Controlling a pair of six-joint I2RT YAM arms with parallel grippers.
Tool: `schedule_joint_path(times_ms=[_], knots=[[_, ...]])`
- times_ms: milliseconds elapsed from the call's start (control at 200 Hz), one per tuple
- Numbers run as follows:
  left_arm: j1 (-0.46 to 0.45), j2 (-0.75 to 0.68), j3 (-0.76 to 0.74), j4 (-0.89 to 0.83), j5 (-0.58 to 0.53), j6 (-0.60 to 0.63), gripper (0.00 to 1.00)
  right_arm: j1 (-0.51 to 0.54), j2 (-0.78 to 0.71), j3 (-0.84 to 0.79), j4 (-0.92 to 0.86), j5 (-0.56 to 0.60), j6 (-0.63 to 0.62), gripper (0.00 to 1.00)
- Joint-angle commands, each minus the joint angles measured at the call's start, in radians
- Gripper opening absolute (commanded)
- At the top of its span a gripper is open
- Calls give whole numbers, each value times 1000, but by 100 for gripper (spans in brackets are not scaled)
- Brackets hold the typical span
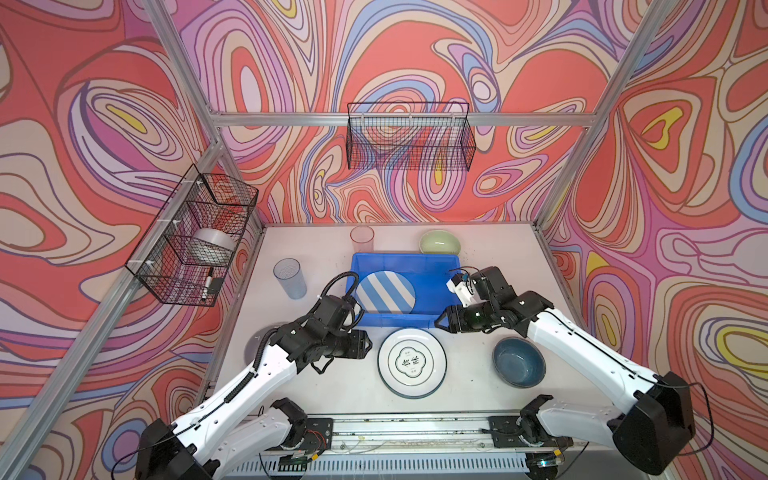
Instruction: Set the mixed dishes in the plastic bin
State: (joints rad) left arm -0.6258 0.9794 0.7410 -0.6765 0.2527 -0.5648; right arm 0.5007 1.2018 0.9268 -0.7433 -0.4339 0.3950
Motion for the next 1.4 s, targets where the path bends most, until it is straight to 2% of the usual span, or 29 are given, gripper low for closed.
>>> schedule_joint_path(times_ms=[0, 200, 336, 796, 1392], knots=[[-39, 15, -20, 85, -12, -49, 51, 3, -40, -66, -11, -33, 35, 55], [-142, 89, -34, 150, -106, -107, 50, 2, -57, -179, 82, -46, 98, 49], [-177, 144, -46, 184, -138, -128, 47, 2, -64, -235, 130, -33, 124, 47], [-226, 285, -53, 242, -163, -172, 35, 10, -54, -369, 256, -28, 181, 38], [-266, 343, -74, 277, -188, -207, 29, 36, -16, -409, 356, -50, 218, 33]])
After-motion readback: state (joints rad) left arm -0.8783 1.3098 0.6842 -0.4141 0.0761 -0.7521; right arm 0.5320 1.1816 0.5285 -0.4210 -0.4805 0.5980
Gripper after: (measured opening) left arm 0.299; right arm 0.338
